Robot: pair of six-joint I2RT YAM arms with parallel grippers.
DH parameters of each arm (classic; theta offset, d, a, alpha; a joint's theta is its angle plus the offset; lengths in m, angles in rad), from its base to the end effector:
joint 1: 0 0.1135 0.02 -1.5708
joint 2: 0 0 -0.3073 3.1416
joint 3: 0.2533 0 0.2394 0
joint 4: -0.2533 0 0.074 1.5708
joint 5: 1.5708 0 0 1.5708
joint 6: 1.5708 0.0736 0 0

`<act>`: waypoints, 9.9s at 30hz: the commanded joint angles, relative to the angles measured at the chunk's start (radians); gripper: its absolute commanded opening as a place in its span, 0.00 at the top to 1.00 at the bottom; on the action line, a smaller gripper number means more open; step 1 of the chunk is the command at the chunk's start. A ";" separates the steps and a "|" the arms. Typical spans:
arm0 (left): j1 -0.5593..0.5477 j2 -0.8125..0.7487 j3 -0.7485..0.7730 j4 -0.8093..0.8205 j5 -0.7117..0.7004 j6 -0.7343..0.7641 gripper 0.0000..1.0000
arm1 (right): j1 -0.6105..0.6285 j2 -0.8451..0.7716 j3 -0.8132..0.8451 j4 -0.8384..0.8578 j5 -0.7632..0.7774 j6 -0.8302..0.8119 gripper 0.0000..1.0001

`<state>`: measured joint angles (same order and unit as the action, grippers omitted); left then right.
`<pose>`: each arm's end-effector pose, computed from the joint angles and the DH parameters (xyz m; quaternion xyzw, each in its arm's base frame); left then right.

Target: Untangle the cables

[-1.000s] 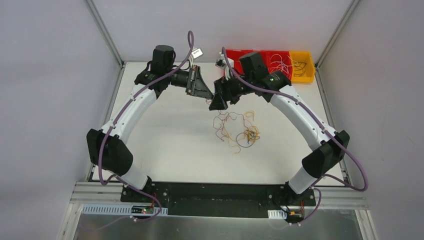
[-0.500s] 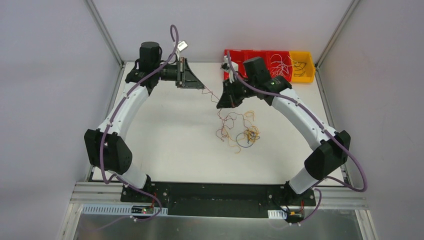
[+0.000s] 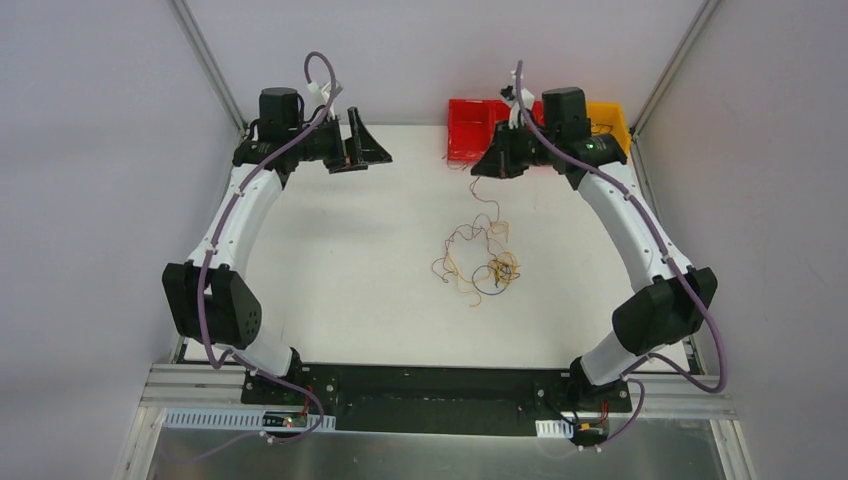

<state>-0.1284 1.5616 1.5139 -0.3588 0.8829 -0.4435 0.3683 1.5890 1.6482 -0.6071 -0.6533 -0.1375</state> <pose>0.3522 -0.1028 0.4219 0.1135 0.7827 -0.4826 0.3763 0.3258 0.1737 0.4254 -0.3587 0.7604 0.3313 0.4283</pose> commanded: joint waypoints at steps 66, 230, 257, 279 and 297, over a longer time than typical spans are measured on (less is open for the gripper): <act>0.014 -0.044 -0.173 -0.068 -0.017 0.179 0.01 | -0.255 0.308 0.278 0.233 0.260 -0.235 0.16; -0.415 -0.171 -0.468 0.419 -0.126 0.605 0.71 | -0.016 -0.089 0.024 0.874 -0.376 1.192 1.00; 0.167 -0.387 -0.727 -0.300 -0.244 1.261 1.00 | -0.629 -0.021 0.308 0.686 -0.250 1.178 1.00; 0.630 -0.269 -0.533 -0.498 -0.120 1.515 1.00 | -0.673 -0.063 0.253 0.661 -0.354 1.153 1.00; 0.093 -0.300 -0.032 -0.415 0.027 0.633 1.00 | -0.056 -0.124 -0.074 -0.217 -0.120 0.081 0.15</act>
<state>0.0433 1.2167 1.3994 -0.8017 0.8635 0.3946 0.2321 1.4651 1.5204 -0.6498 -0.8837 0.2375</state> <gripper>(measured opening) 0.002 0.763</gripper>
